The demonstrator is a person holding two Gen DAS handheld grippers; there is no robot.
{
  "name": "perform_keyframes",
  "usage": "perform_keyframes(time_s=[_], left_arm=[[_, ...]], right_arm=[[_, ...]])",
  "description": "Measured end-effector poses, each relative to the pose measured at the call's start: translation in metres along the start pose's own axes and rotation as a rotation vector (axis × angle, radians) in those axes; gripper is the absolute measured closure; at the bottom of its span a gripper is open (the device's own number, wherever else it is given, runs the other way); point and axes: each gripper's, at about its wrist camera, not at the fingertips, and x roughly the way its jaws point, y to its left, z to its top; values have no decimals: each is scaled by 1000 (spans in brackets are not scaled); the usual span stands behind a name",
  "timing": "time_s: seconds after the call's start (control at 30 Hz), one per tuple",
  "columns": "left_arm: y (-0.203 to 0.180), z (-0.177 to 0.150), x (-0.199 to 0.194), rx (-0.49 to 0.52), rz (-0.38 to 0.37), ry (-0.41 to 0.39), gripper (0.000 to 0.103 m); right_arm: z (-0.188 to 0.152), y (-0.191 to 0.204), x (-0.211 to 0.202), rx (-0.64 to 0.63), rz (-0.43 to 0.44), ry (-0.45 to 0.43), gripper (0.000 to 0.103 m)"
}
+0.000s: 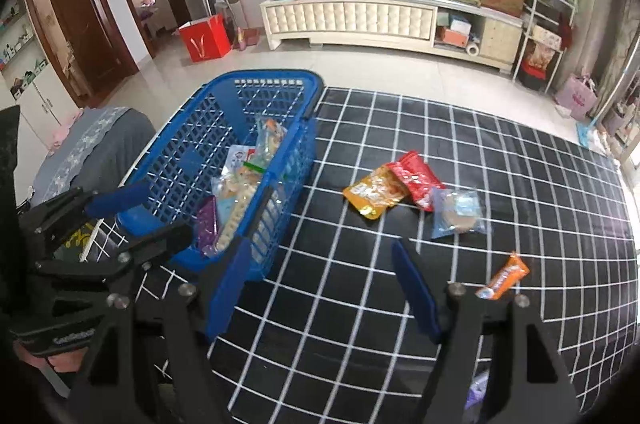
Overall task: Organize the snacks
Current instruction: 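Move both grippers back to the remaining snacks on the mat, then grasp the purple Doublemint pack with the right gripper while the left gripper grasps the orange Alpenliebe stick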
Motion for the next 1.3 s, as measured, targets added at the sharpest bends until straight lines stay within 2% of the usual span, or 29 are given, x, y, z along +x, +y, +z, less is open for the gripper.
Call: perform_keyframes(time_s=[0.23, 0.43, 0.53, 0.6, 0.77, 0.87, 1.1, 1.3], left_arm=[[-37, 2, -6, 37, -16, -12, 34], [-77, -6, 1, 73, -46, 9, 34], [-96, -13, 10, 89, -73, 19, 26], [-112, -20, 20, 98, -94, 35, 26], [-137, -39, 52, 121, -122, 111, 26], [-146, -50, 71, 133, -120, 155, 26], [-148, -68, 100, 107, -131, 241, 26], [-147, -72, 111, 104, -158, 278, 26]], right_arm=[[-15, -37, -26, 72, -22, -17, 26], [-35, -72, -43, 113, -37, -13, 26], [-47, -92, -49, 135, -55, -4, 26], [-56, -103, -48, 151, -62, 9, 26], [-86, -134, -31, 238, -101, 87, 26], [-109, -152, -14, 336, -83, 155, 26], [-150, -179, 24, 529, -85, 281, 27], [-152, -183, 37, 592, -97, 286, 27]])
